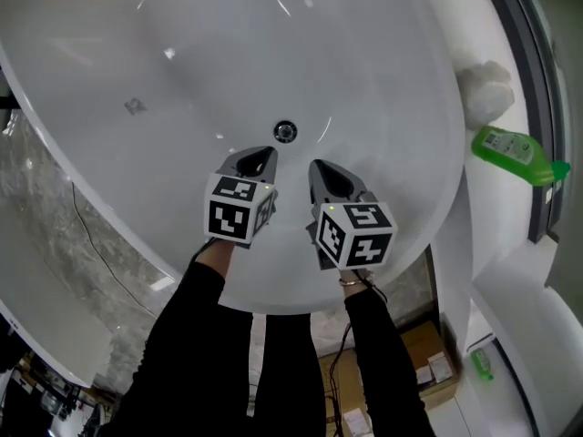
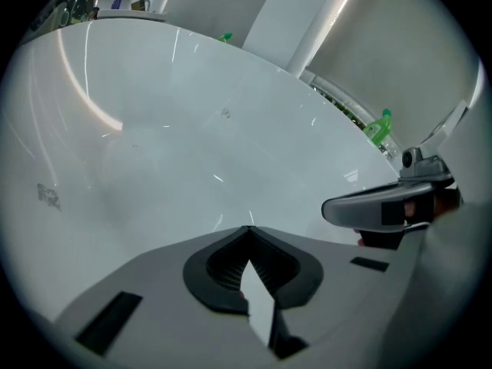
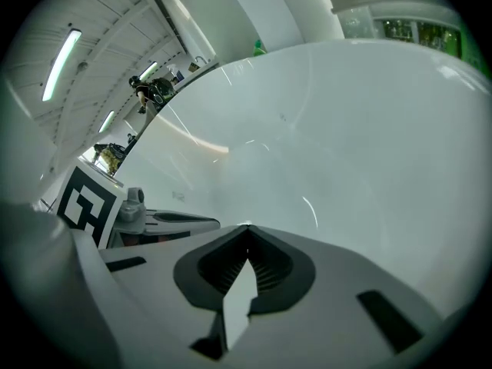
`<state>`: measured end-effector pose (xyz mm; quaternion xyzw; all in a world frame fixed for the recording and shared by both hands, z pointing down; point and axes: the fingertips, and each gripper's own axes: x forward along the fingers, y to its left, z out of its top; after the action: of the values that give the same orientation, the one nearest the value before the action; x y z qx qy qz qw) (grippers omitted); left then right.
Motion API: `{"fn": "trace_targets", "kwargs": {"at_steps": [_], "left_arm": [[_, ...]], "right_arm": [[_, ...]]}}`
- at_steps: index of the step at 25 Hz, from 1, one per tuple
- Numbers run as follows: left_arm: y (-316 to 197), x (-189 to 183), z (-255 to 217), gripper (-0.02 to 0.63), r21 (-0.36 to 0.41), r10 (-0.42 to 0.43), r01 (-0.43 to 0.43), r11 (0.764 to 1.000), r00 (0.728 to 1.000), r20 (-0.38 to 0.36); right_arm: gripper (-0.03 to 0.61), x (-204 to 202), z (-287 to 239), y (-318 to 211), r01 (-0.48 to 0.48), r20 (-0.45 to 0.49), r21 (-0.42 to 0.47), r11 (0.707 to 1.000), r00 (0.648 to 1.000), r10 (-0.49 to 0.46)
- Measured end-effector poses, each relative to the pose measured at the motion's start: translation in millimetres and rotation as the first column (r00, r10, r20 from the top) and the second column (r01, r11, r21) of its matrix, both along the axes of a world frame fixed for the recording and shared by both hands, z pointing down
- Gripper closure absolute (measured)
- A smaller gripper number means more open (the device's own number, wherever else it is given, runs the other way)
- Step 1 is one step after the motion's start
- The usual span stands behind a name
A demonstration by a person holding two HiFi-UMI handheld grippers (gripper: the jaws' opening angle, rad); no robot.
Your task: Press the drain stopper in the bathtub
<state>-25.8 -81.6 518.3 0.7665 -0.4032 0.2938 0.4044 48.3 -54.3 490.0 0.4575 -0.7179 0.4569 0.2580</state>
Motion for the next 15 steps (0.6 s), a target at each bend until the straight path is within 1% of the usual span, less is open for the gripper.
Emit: {"fn": "trace_targets", "kwargs": {"at_steps": [8,15], "left_arm": [[-3.7,2.8,43.2,0.606,-0.041,-0.009,0.009,0.999,1.0,0.015],[-9.6,8.4,72.1,0.606,-0.068,-0.019,0.02,0.998,1.0,0.003]], "right_arm": [[0.577,-0.9,43.1,-3.1,0.013,-0.002,-0.046,0.999,1.0,-0.013],[0.577,1.6,74.0,-9.4,0.032,-0.018,-0.071,0.997,0.999,-0.033]]}}
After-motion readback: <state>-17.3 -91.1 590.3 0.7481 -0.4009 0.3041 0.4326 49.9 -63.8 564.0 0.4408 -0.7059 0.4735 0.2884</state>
